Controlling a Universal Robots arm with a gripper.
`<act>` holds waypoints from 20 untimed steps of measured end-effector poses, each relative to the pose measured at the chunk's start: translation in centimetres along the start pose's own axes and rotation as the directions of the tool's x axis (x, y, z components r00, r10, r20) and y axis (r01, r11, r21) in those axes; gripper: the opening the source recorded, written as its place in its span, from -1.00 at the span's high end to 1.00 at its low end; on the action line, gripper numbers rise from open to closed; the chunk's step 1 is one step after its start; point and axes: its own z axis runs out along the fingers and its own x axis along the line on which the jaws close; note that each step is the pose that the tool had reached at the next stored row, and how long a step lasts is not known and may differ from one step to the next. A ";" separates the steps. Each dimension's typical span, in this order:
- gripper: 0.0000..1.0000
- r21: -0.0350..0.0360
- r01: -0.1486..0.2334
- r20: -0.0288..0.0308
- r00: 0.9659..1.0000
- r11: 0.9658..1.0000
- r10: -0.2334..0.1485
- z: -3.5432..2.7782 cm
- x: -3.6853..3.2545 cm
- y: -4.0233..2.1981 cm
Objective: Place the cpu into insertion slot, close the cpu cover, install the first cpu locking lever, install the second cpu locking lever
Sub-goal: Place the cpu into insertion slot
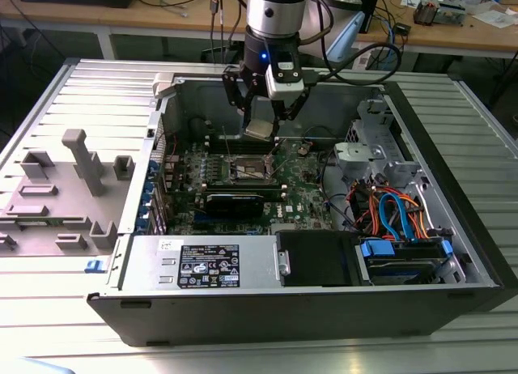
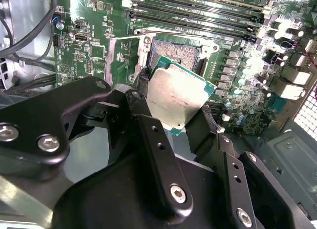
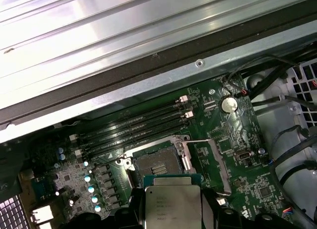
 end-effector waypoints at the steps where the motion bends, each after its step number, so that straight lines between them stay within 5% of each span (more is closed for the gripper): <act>1: -0.09 0.000 -0.003 0.000 1.000 1.000 0.003 0.00 0.00 0.00; 20: -0.09 -0.001 -0.059 -0.001 0.998 0.998 0.059 0.01 0.00 0.00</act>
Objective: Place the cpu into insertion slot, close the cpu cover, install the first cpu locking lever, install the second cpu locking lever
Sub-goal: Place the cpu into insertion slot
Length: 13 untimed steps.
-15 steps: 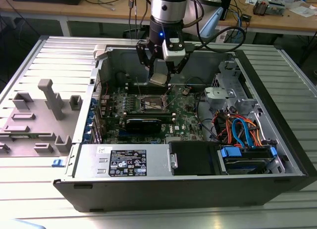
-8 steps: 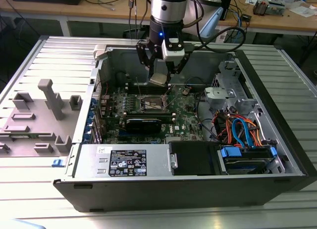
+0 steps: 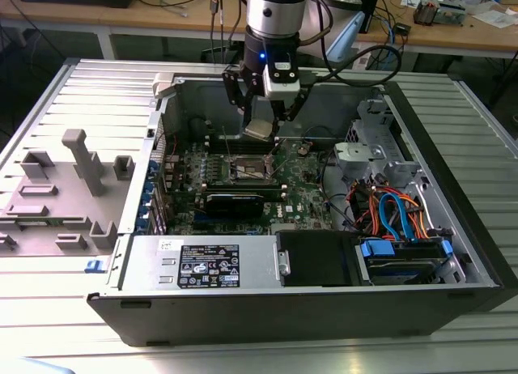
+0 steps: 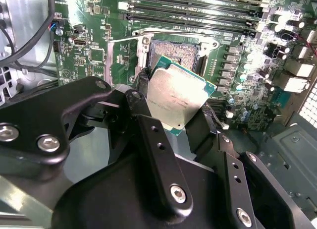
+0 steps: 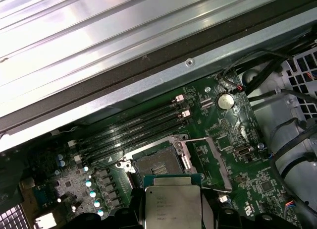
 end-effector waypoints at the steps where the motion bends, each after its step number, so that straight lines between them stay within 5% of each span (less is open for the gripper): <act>1: -0.09 0.000 -0.002 0.000 1.000 1.000 0.002 0.00 0.00 0.00; 13: -0.09 0.000 -0.012 0.000 1.000 1.000 0.012 0.01 0.00 0.00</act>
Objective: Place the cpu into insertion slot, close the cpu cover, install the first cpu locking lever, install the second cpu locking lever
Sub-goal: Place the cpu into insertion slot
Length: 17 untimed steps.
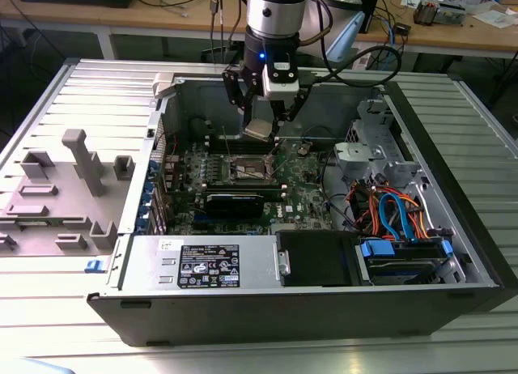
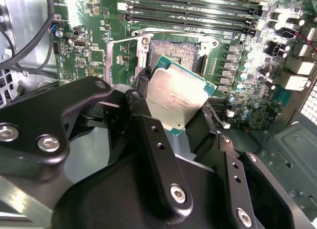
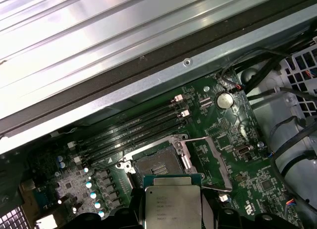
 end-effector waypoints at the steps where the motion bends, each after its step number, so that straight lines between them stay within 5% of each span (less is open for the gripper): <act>1: -0.09 0.000 0.000 0.000 1.000 1.000 0.000 0.00 0.00 0.00; 17: -0.09 -0.001 -0.045 -0.001 0.999 0.999 0.045 0.01 0.00 0.00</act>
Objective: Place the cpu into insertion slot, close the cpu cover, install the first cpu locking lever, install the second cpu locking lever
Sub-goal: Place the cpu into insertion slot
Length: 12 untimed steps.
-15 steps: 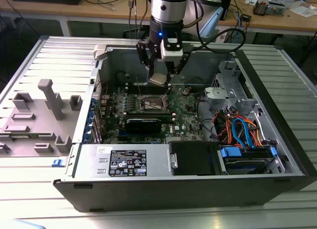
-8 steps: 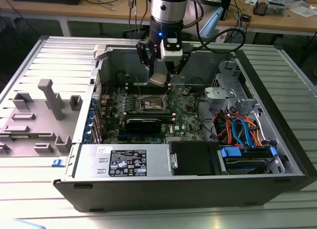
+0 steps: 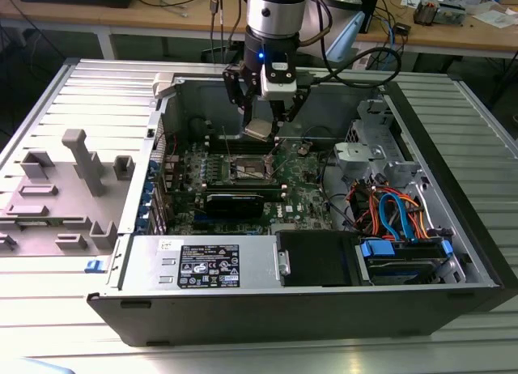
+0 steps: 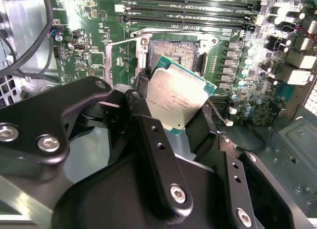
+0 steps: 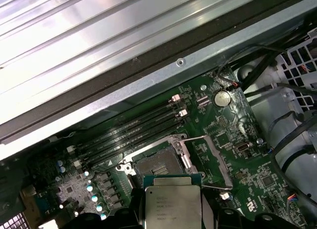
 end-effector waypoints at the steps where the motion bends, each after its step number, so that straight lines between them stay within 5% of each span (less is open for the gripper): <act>1: -0.09 0.000 -0.007 0.000 1.000 1.000 0.007 0.00 0.00 0.00; 12: -0.09 -0.001 -0.043 -0.001 0.999 0.999 0.043 0.00 0.00 0.00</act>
